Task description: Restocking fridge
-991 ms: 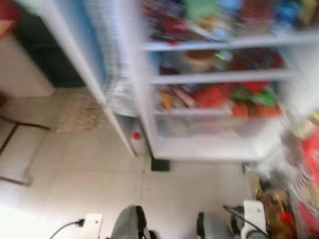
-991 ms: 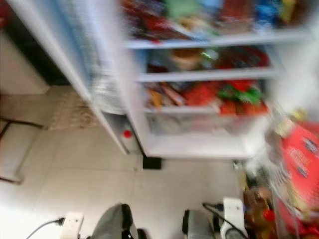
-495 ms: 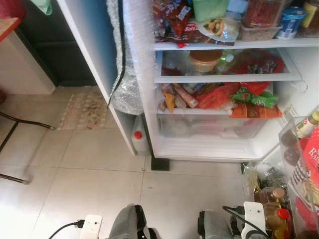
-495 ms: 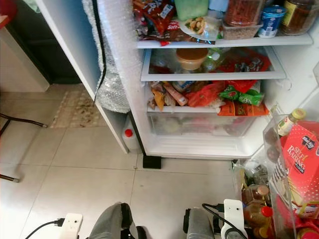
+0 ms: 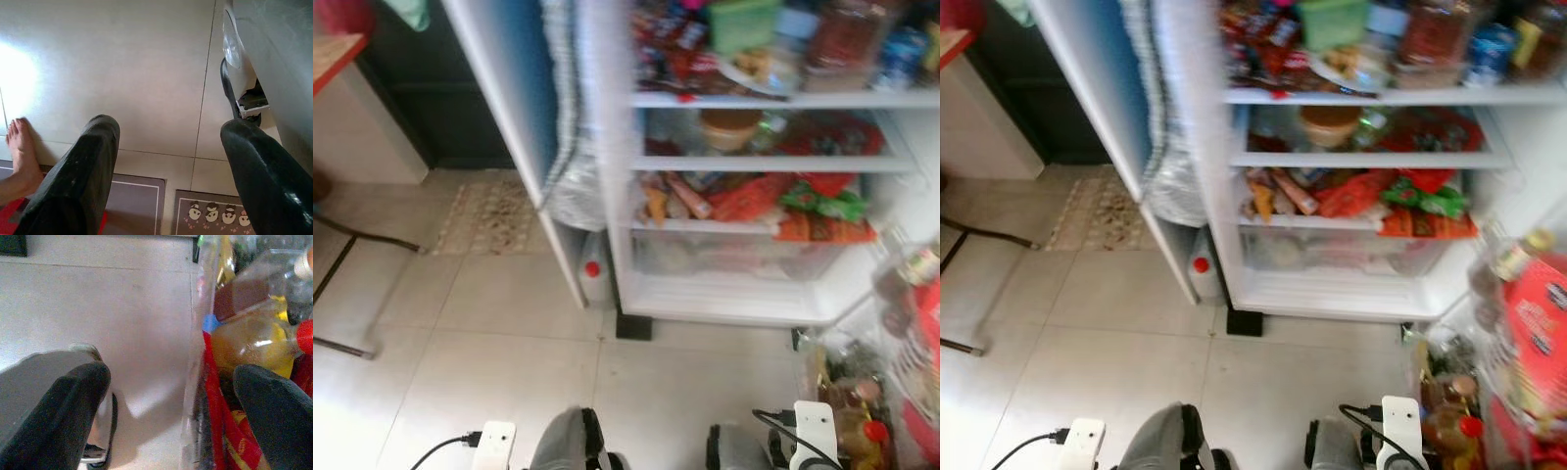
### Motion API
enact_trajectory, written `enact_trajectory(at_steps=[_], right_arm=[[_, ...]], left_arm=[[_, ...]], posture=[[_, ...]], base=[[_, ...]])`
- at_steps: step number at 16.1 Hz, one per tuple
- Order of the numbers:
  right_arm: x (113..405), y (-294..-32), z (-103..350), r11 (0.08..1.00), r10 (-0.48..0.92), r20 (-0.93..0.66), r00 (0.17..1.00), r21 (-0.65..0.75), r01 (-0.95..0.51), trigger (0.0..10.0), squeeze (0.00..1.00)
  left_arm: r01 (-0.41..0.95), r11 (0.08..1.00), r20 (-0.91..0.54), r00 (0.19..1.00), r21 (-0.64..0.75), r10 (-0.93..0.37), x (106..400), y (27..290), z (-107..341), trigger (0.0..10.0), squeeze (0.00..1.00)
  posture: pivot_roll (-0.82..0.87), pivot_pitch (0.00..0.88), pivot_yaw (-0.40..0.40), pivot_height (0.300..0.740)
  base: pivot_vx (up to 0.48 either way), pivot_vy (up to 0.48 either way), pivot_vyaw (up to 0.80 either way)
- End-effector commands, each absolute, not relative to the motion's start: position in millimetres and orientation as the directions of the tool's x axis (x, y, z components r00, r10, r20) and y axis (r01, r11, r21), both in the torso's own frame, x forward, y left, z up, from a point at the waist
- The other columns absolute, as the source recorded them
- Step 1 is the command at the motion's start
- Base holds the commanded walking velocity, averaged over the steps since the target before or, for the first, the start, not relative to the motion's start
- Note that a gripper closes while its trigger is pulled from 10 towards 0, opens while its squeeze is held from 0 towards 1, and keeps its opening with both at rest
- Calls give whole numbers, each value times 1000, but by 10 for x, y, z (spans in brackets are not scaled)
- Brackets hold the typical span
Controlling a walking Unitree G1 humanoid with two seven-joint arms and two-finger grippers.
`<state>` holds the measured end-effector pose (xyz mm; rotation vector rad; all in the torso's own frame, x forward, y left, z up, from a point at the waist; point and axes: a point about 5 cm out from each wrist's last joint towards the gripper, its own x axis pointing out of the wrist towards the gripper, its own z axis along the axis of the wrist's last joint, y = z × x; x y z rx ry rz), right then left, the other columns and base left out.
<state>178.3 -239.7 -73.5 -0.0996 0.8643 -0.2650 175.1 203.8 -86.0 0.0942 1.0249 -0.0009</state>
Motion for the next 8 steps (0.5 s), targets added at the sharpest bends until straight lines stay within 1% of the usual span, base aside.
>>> enact_trajectory(at_steps=[1,8], right_arm=[[1707,-2257,-811,973,-227,-770,596,-159,165,10000,0],[1717,-2243,-810,974,-225,-770,597,-154,168,10000,0]], left_arm=[[69,993,-873,485,92,47,1658,2069,-898,10000,0],[80,992,-873,486,95,45,1669,2071,-893,10000,0]], posture=[[-105,187,104,640],[-111,164,118,640]], base=[[0,461,0],[0,461,0]])
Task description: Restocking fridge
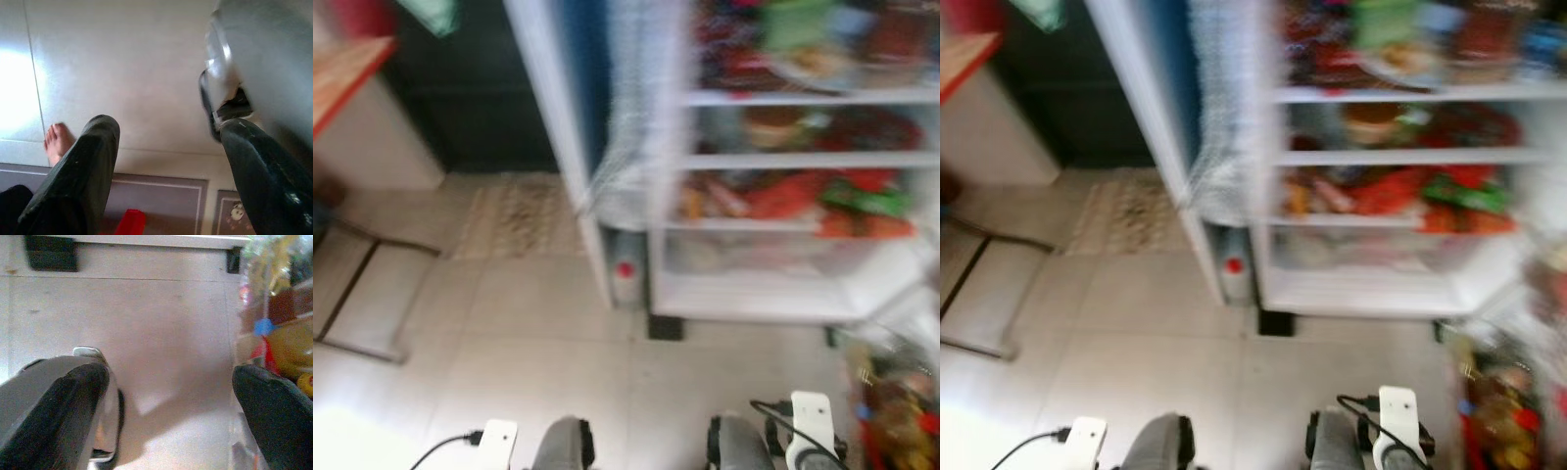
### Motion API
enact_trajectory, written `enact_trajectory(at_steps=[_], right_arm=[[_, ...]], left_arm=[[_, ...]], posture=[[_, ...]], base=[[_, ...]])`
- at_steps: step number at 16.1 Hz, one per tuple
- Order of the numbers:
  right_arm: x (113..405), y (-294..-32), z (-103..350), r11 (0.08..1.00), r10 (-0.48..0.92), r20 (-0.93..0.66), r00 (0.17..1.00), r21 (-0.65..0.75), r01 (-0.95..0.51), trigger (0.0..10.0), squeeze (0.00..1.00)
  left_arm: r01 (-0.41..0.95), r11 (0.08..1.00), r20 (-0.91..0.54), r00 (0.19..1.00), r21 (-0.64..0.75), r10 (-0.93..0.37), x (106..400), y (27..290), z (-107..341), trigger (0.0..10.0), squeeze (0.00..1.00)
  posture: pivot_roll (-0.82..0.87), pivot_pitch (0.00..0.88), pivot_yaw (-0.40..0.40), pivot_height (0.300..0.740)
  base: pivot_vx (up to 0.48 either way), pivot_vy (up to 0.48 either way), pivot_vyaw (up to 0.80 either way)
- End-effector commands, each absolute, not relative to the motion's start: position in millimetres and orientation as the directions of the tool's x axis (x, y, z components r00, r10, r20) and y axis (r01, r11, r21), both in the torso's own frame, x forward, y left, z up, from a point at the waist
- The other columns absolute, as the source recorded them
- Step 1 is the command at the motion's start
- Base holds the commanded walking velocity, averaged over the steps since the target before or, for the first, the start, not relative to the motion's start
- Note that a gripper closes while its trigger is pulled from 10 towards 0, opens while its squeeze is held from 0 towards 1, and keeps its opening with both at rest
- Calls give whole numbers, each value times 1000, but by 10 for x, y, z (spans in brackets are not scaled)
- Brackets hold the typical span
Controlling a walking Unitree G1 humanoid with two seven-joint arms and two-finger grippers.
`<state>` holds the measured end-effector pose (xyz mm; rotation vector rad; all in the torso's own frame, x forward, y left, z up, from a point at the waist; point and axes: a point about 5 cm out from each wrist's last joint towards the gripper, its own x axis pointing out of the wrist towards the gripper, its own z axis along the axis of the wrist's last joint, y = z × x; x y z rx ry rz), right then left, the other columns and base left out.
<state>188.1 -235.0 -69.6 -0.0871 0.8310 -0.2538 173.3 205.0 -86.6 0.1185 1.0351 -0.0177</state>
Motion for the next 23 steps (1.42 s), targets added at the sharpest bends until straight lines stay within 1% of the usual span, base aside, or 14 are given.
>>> enact_trajectory(at_steps=[1,10,13,18,23], right_arm=[[1722,-2237,-810,974,-224,-771,597,-152,169,10000,0],[1781,-2140,-805,969,-231,-766,600,-126,212,10000,0],[1790,-2116,-806,966,-236,-766,598,-119,229,10000,0],[1807,-2109,-798,965,-238,-762,602,-117,233,10000,0],[1816,-2132,-789,968,-231,-759,609,-118,221,10000,0]], left_arm=[[81,992,-872,487,96,45,1674,2073,-890,10000,0],[111,986,-867,496,126,55,1734,2134,-853,10000,0],[129,981,-866,497,145,63,1748,2155,-843,10000,0],[111,984,-865,497,141,68,1755,2158,-840,10000,0],[85,989,-862,504,120,61,1757,2131,-844,10000,0]], posture=[[-113,160,122,640],[-143,117,190,640],[-145,110,203,640],[-148,106,210,640],[-137,101,189,640]], base=[[0,461,0],[0,461,0],[0,0,0],[0,0,0],[0,0,0]])
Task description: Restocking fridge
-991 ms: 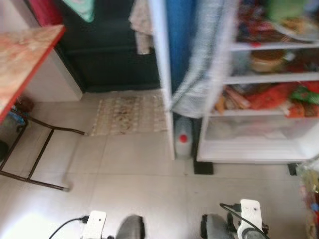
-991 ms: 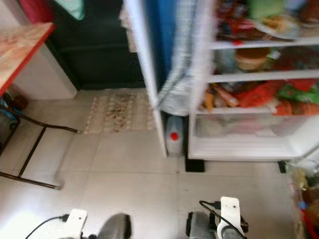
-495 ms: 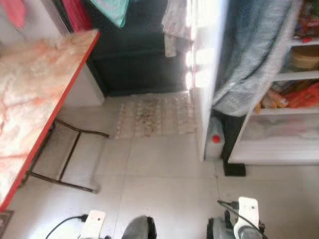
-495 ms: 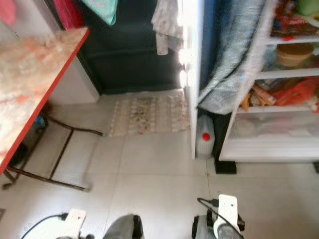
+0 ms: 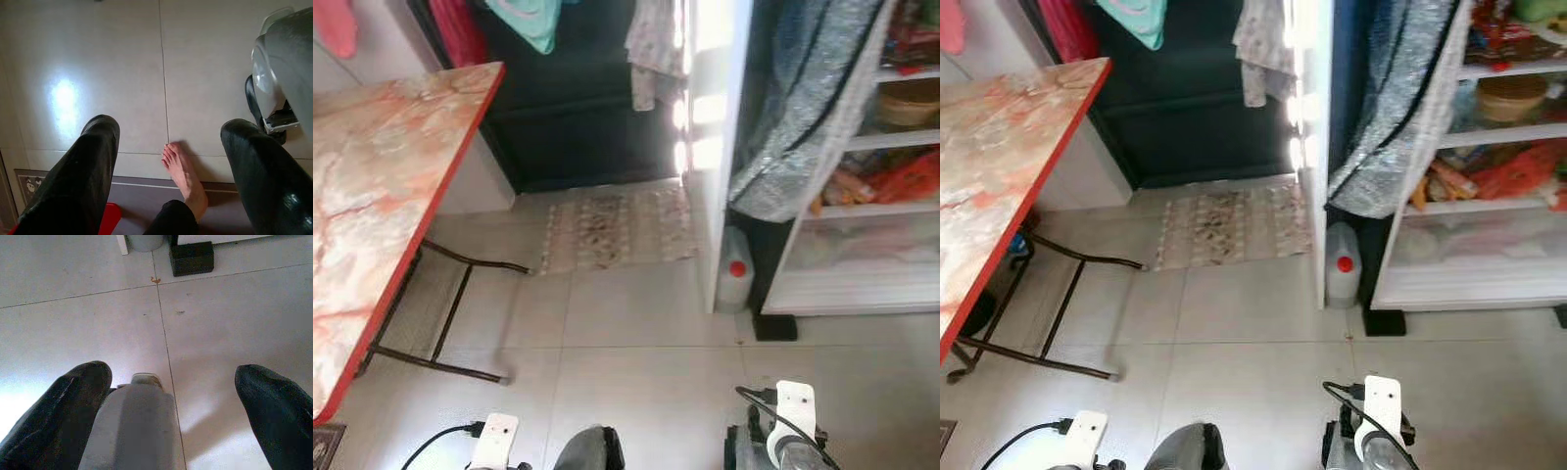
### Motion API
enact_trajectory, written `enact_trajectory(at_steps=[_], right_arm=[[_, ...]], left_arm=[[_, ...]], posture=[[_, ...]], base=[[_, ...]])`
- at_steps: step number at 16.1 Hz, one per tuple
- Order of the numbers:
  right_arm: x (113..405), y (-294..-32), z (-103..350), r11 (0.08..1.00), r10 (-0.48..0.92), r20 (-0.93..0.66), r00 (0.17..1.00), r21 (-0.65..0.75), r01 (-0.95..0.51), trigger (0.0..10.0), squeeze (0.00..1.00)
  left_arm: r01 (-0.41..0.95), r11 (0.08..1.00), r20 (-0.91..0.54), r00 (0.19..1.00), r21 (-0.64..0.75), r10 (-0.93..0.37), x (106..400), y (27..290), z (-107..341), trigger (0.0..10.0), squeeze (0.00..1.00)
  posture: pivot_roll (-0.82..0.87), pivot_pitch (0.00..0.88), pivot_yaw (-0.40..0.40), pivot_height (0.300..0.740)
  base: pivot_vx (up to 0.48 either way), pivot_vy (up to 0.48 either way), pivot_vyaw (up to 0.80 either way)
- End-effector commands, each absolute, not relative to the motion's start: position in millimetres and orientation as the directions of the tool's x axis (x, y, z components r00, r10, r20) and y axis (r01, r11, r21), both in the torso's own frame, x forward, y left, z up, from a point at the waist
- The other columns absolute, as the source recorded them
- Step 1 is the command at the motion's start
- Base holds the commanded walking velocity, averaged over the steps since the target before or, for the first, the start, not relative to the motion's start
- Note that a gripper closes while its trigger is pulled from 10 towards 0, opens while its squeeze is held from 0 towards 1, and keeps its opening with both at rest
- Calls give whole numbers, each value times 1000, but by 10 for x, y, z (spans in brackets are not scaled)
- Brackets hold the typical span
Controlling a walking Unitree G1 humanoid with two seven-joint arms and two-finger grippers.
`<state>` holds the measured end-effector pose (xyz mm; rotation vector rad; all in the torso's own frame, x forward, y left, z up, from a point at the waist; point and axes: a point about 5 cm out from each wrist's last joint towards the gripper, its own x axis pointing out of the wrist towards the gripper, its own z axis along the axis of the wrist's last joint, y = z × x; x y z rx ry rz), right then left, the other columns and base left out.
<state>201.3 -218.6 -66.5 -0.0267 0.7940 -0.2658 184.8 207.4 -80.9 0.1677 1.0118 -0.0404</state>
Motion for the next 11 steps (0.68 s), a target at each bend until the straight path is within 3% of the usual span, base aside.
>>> enact_trajectory(at_steps=[1,11], right_arm=[[1824,-2136,-780,969,-228,-749,622,-116,216,10000,0],[1827,-2128,-782,968,-229,-752,619,-109,225,10000,0]], left_arm=[[86,989,-863,502,118,60,1754,2128,-846,10000,0],[93,989,-863,503,115,53,1763,2129,-841,10000,0]], posture=[[-136,100,188,640],[-144,99,191,740]], base=[[0,0,0],[0,0,0]])
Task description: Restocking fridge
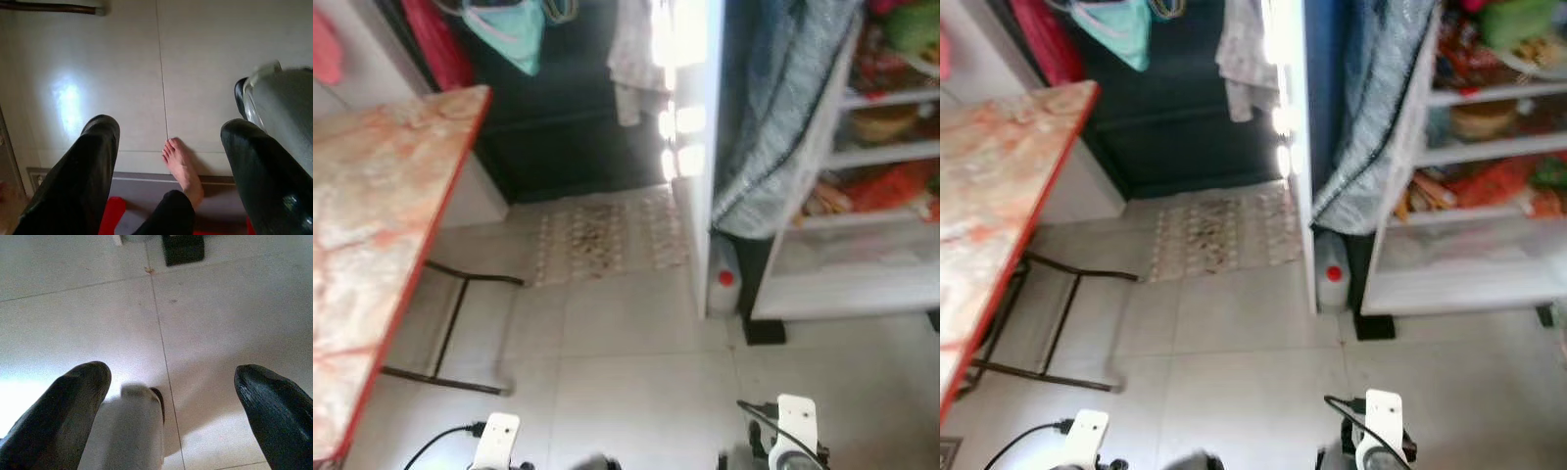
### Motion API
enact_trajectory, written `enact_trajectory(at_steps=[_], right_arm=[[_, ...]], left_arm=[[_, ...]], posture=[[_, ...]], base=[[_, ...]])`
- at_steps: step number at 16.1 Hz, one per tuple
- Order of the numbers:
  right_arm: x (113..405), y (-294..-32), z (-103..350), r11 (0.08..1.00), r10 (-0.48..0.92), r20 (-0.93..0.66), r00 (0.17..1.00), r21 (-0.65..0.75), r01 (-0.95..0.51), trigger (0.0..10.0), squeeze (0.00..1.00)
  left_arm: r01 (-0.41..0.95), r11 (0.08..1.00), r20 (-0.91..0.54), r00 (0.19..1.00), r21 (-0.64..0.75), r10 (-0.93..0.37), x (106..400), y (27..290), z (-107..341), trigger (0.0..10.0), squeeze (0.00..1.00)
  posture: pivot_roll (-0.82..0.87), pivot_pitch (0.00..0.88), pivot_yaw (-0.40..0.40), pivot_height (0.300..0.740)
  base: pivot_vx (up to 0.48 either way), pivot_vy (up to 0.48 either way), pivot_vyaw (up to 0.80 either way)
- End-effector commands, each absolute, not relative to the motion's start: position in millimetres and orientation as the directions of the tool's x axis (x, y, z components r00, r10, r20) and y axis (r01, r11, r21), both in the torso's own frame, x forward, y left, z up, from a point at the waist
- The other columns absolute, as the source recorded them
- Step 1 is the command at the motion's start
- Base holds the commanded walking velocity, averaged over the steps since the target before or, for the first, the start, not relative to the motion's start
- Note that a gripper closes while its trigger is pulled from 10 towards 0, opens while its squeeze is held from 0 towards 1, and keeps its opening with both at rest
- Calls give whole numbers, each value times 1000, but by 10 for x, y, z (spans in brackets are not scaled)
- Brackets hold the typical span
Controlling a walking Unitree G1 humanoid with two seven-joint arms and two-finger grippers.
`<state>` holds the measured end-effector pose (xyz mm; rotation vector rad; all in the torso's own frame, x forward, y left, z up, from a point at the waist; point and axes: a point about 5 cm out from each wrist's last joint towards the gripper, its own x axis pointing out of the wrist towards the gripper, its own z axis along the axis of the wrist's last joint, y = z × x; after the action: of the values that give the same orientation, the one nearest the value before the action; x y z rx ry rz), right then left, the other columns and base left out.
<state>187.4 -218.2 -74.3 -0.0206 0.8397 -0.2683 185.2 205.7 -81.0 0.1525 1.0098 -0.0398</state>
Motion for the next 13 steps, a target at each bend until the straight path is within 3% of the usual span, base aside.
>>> enact_trajectory(at_steps=[1,13], right_arm=[[1825,-2132,-783,968,-229,-752,618,-112,223,10000,0],[1775,-2212,-788,972,-227,-755,615,-138,190,10000,0]], left_arm=[[92,989,-863,503,114,52,1762,2126,-842,10000,0],[86,992,-871,490,87,34,1711,2067,-876,10000,0]], posture=[[-145,95,186,740],[-135,108,118,740]], base=[[0,0,0],[0,46,0]])
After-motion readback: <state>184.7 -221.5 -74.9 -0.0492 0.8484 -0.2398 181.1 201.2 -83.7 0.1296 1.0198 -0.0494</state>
